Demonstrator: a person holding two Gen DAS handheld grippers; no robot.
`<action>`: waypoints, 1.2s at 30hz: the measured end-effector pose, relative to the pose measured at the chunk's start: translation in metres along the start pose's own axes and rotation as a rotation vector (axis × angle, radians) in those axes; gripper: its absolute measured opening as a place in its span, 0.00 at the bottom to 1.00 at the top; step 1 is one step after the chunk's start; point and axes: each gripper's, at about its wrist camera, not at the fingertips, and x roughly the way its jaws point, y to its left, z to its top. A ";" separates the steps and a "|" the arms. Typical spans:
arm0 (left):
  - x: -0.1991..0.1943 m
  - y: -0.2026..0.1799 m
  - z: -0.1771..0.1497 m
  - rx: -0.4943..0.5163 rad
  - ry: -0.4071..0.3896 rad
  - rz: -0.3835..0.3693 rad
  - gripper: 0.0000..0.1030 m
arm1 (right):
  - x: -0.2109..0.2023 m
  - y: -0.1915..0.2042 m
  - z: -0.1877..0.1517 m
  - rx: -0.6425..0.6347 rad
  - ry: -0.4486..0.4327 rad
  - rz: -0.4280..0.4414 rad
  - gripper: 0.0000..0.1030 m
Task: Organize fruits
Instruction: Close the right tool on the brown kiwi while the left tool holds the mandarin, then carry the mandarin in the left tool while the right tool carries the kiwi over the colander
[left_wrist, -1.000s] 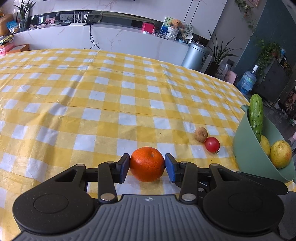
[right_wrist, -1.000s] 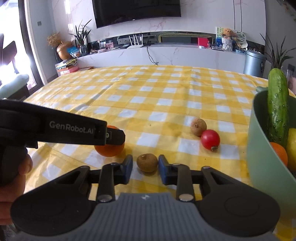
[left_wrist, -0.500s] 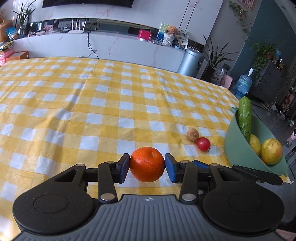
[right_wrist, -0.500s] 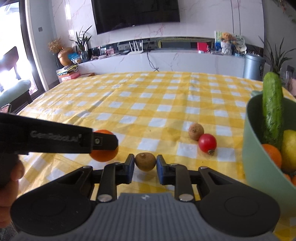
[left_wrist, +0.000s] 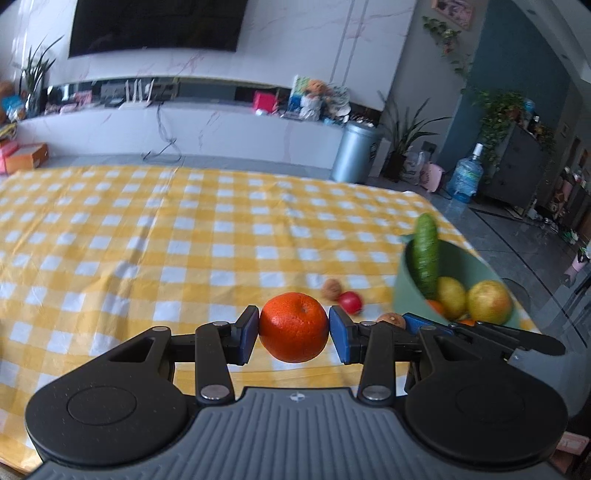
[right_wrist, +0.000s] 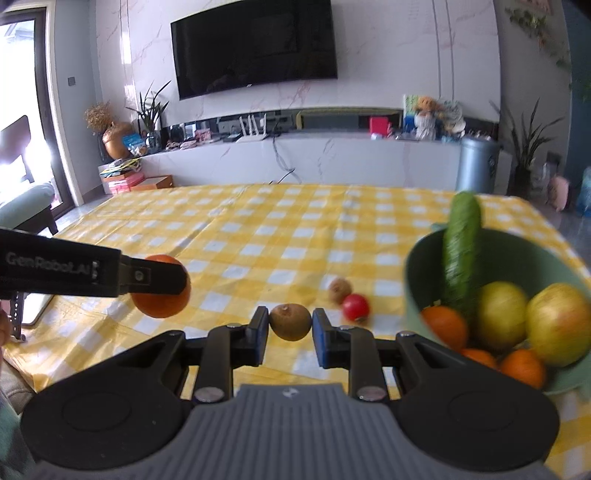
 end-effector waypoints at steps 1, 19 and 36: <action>-0.005 -0.005 0.001 0.010 -0.007 -0.005 0.45 | -0.006 -0.003 0.001 0.004 -0.008 -0.003 0.21; -0.031 -0.055 0.024 0.081 -0.073 -0.102 0.45 | -0.064 -0.065 0.033 -0.020 -0.060 -0.097 0.21; 0.052 -0.090 0.045 0.119 0.023 -0.245 0.45 | -0.046 -0.136 0.027 0.120 -0.005 -0.144 0.21</action>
